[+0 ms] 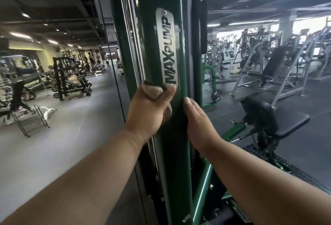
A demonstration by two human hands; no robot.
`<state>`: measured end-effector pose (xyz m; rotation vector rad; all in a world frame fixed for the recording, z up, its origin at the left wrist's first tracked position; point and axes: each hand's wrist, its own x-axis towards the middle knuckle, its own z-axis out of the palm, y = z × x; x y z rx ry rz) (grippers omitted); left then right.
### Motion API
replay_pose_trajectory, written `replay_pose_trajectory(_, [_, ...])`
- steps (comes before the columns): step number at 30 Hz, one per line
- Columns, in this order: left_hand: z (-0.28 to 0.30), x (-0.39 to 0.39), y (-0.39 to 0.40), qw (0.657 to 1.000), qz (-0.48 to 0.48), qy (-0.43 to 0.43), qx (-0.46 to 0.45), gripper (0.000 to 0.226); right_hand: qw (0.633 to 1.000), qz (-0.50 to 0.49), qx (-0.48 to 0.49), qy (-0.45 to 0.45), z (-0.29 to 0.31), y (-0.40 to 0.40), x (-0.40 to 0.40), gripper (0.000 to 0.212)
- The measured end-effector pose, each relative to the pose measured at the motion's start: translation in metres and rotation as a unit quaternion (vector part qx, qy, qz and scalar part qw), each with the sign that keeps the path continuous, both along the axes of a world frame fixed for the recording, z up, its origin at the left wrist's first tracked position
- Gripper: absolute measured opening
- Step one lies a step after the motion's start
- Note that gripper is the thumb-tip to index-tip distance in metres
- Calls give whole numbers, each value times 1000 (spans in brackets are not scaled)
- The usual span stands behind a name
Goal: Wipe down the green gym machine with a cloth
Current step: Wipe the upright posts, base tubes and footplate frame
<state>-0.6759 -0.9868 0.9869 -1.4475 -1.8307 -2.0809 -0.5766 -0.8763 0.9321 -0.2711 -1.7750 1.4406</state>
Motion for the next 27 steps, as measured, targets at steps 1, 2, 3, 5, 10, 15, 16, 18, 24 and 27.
replay_pose_trajectory(1, [22, 3, 1, 1000, 11, 14, 8, 41, 1000, 6, -2, 14, 7, 1, -2, 32])
replay_pose_trajectory(2, [44, 5, 1, 999, 26, 30, 13, 48, 1000, 7, -11, 24, 13, 0, -3, 35])
replay_pose_trajectory(3, [64, 6, 2, 998, 41, 43, 9, 51, 999, 2, -15, 29, 15, -2, -2, 33])
replay_pose_trajectory(5, [90, 7, 3, 996, 60, 60, 5, 57, 999, -16, -6, 33, 15, -5, 0, 31])
replay_pose_trajectory(10, [71, 14, 5, 995, 49, 63, 52, 35, 997, -8, -30, 76, 31, -4, -1, 34])
replay_pose_trajectory(15, [10, 11, 1, 999, 28, 33, 27, 37, 996, -1, -20, 88, 56, -2, -7, 40])
replay_pose_trajectory(16, [10, 8, 0, 999, 24, 34, 18, 37, 996, -2, -24, 84, 56, -2, -9, 40])
replay_pose_trajectory(18, [30, 0, -1, 1000, 7, 30, 6, 40, 997, -1, -33, 76, 56, -4, -11, 40])
replay_pose_trajectory(24, [150, 3, 2, 996, 14, 82, 22, 53, 995, -1, -31, 94, 52, -7, -17, 51])
replay_pose_trajectory(27, [188, -1, 5, 996, 49, 72, 7, 52, 995, -3, -21, 92, 50, -8, -17, 51])
